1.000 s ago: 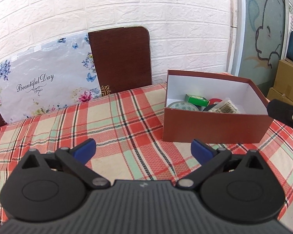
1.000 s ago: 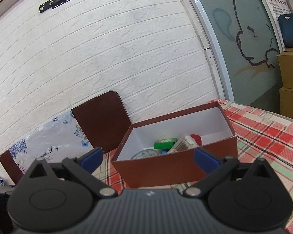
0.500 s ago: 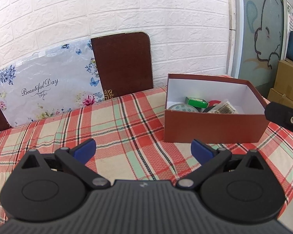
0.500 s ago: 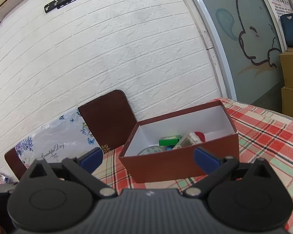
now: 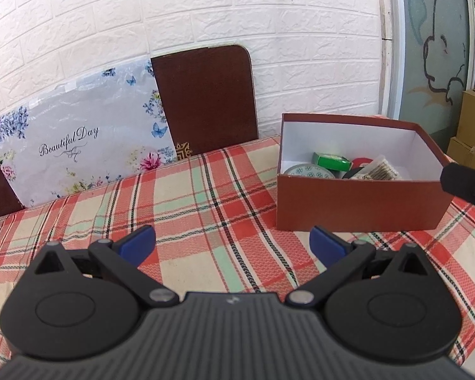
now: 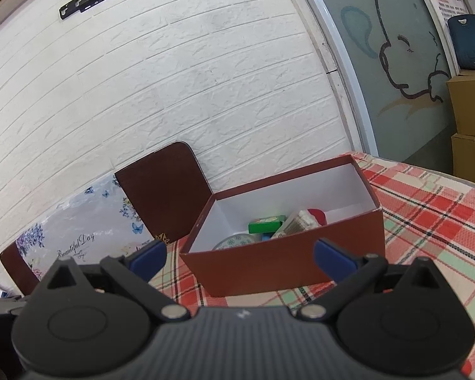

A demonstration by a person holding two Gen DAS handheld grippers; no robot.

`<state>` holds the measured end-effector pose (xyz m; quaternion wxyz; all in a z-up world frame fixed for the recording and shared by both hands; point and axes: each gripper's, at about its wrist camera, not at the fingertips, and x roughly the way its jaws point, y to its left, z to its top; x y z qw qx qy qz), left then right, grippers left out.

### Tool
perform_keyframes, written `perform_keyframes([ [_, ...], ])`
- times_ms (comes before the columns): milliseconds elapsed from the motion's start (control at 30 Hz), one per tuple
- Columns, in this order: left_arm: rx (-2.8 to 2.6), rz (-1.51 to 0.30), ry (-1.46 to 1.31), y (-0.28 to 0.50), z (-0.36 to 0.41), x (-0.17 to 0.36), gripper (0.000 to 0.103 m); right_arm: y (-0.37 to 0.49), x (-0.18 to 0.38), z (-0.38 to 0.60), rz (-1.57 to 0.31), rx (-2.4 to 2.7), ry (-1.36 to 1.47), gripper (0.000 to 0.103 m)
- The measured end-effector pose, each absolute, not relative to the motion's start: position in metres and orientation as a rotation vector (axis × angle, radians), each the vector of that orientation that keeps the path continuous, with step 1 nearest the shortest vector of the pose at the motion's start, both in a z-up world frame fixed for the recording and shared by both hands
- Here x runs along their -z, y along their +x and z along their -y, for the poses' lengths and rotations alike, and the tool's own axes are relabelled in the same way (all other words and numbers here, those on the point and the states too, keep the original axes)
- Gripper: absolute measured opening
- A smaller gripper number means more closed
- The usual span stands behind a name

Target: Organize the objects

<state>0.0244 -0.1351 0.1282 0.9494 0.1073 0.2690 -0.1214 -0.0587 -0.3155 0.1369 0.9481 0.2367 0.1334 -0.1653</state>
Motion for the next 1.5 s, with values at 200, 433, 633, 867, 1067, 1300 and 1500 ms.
perform_keyframes([
  [200, 0.244, -0.561, 0.215, 0.028, 0.135, -0.126, 0.103, -0.055, -0.133, 0.319, -0.262, 0.346, 0.478, 0.103],
  [433, 0.256, -0.575, 0.225, 0.030, 0.140, -0.121, 0.103, -0.050, -0.123, 0.324, -0.284, 0.346, 0.493, 0.103],
  [633, 0.265, -0.592, 0.226, 0.030, 0.143, -0.117, 0.103, -0.050, -0.119, 0.324, -0.299, 0.358, 0.497, 0.103],
  [867, 0.239, -0.576, 0.258, 0.029, 0.146, -0.118, 0.103, -0.050, -0.123, 0.322, -0.291, 0.368, 0.484, 0.103],
  [1067, 0.205, -0.560, 0.249, 0.030, 0.143, -0.122, 0.103, -0.050, -0.129, 0.316, -0.277, 0.386, 0.454, 0.103],
  [1300, 0.221, -0.571, 0.236, 0.031, 0.140, -0.121, 0.103, -0.047, -0.126, 0.317, -0.286, 0.395, 0.456, 0.103],
  [1500, 0.222, -0.582, 0.225, 0.032, 0.137, -0.119, 0.103, -0.045, -0.127, 0.313, -0.288, 0.391, 0.439, 0.103],
])
